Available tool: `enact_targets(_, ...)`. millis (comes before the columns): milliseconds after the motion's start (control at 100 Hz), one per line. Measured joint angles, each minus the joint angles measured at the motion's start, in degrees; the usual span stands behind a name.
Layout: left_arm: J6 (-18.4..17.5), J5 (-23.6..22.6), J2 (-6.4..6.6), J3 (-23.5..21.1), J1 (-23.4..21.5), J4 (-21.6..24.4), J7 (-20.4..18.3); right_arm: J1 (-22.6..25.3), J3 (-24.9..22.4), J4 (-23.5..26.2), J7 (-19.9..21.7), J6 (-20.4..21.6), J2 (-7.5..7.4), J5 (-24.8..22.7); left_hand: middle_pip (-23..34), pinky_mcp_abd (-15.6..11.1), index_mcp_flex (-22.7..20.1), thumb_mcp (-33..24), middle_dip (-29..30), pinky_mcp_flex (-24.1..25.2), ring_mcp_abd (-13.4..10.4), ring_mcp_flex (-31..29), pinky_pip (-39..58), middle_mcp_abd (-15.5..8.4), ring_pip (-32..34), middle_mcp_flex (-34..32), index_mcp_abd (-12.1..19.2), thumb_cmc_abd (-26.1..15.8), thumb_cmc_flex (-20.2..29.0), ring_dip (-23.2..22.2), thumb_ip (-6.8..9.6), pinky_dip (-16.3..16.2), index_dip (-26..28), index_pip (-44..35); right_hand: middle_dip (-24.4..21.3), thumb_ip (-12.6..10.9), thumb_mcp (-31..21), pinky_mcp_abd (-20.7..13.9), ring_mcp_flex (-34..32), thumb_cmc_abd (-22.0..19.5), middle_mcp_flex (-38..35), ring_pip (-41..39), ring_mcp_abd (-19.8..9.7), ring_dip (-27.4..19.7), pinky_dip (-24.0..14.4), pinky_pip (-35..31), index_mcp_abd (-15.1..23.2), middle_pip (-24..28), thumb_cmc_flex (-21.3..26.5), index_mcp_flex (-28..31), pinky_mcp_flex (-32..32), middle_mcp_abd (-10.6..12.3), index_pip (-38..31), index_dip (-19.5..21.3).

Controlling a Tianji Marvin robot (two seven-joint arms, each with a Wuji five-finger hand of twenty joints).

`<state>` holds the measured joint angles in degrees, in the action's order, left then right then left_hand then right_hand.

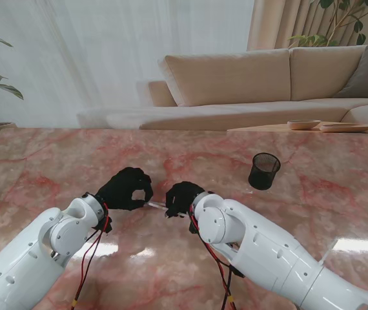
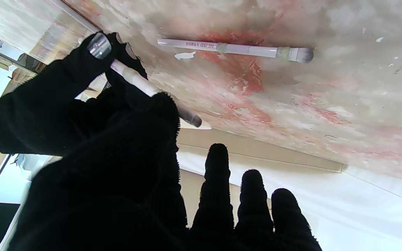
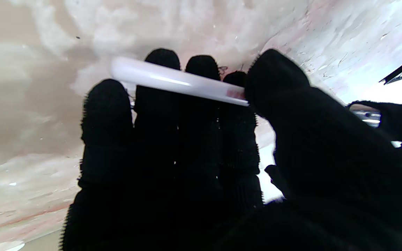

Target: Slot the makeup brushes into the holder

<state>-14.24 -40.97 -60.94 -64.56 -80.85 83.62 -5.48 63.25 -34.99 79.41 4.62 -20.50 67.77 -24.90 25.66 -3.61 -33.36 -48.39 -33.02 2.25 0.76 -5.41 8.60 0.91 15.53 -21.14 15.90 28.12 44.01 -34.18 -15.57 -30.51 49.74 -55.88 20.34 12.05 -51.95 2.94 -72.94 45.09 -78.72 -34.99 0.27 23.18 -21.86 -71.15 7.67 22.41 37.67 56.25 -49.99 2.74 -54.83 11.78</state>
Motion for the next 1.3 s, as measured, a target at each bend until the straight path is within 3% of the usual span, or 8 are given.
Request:
enact_targets(140,-0.23,-0.08,-0.01,-0.12,-0.08,-0.01,0.45,0.08,-0.1,0.45,0.34,-0.72,-0.07,-0.01,-1.38,0.31,2.48,-0.19,2.89,0.0,0.0,0.0,0.0,-0.12,0.0,0.24,-0.18,-0.02,-0.22,0.0,0.71,0.53,-12.24,4.71,0.0,0.03,0.0,0.6,0.0,0.03,-0.24,-1.45,0.26,0.52,0.0,-0.72,0.0,0.66,0.0,0.24,-1.13,0.0,0.0,0.0)
enact_targets(200,-0.41,-0.08,-0.02,-0.25,-0.15,-0.01,0.47,0.11,-0.12,0.63,0.56,-0.95,-0.12,-0.04,-1.66,0.52,2.48,-3.45,4.24,0.0,0.0,0.0,0.0,-0.15,0.0,0.26,-1.83,-1.17,-4.94,0.0,3.77,1.09,-21.34,12.01,0.0,0.07,0.0,0.61,-0.01,0.25,-0.31,-1.47,0.29,0.52,0.0,-0.75,0.11,0.66,0.0,0.32,-1.34,0.0,0.0,0.0)
enact_targets(260,-0.8,-0.06,-0.04,-0.44,-0.25,-0.01,0.47,0.17,-0.26,0.86,0.82,-1.04,-0.16,-0.03,-2.48,0.59,2.56,-5.66,5.41,0.0,0.01,0.0,0.0,-0.26,0.0,1.59,-2.99,-1.87,-8.12,0.06,6.95,1.32,-25.91,17.92,0.0,0.08,0.0,0.64,-0.01,0.26,-0.31,-1.47,0.3,0.52,0.0,-0.76,0.16,0.66,0.0,0.33,-1.46,0.0,0.0,0.0)
enact_targets(350,-1.69,0.22,-0.07,-0.8,-0.44,-0.01,0.52,0.27,-0.48,1.0,0.94,-1.05,-0.18,0.01,-4.25,0.63,5.39,-6.37,7.1,0.0,0.01,0.0,0.0,-0.93,0.0,2.82,-3.93,-1.9,-9.42,1.15,7.98,2.34,-29.91,25.13,0.0,0.61,0.0,0.66,-0.02,0.27,-0.57,-2.74,0.32,0.52,0.0,-0.77,0.18,0.93,0.0,0.34,-1.7,0.0,0.0,0.0)
enact_targets(630,-3.0,1.07,-0.31,-2.12,-1.46,0.72,1.75,0.9,-1.55,1.08,0.82,-0.97,-0.2,0.57,-4.5,1.21,8.35,-6.27,8.7,0.0,0.02,0.0,-1.31,-1.45,-2.18,5.46,-4.67,-2.01,-14.88,1.92,8.03,4.35,-32.91,31.44,0.0,0.62,0.01,0.68,-0.02,0.27,-0.6,-3.48,0.32,0.52,0.0,-0.88,0.18,1.4,0.0,0.4,-1.83,0.0,0.0,0.0)
enact_targets(850,-2.21,1.24,-0.72,-4.39,-3.09,2.14,2.6,2.56,-4.08,2.51,0.82,-1.0,-0.43,0.75,-5.03,1.31,11.08,-3.82,9.37,-0.07,0.04,0.0,-1.39,-1.48,-4.31,6.86,-10.2,-1.88,-16.83,1.97,8.04,5.76,-35.21,35.96,0.0,0.62,0.01,0.7,-0.02,0.27,-0.6,-3.57,0.33,0.52,0.0,-1.46,0.18,1.41,0.0,0.41,-1.87,0.0,0.0,0.0)
enact_targets(1090,-0.98,1.04,-1.19,-8.1,-5.74,2.85,4.71,5.71,-9.32,6.27,0.77,-1.31,-1.07,0.26,-5.77,1.36,11.07,-2.59,9.57,-0.09,0.05,0.0,-1.39,-1.48,-5.02,6.87,-13.69,-1.88,-16.85,1.97,8.05,6.51,-36.42,37.53,0.0,0.62,0.01,0.72,-0.02,0.27,-0.6,-3.6,0.34,0.52,0.01,-1.5,0.18,1.42,0.0,0.42,-1.87,0.0,0.0,0.0)
enact_targets(1300,0.11,1.39,-1.31,-10.27,-7.86,2.91,6.44,9.4,-15.72,10.95,-0.57,-1.94,-1.25,0.26,-6.44,1.91,11.07,-1.89,9.57,-0.09,0.05,0.04,-1.39,-1.35,-5.7,6.88,-14.13,-2.12,-16.85,1.98,8.07,6.65,-36.43,37.58,0.0,0.63,0.01,0.73,-0.02,0.27,-0.61,-3.62,0.35,0.52,0.51,-1.51,0.18,1.42,0.0,0.42,-1.88,0.0,0.0,0.0)
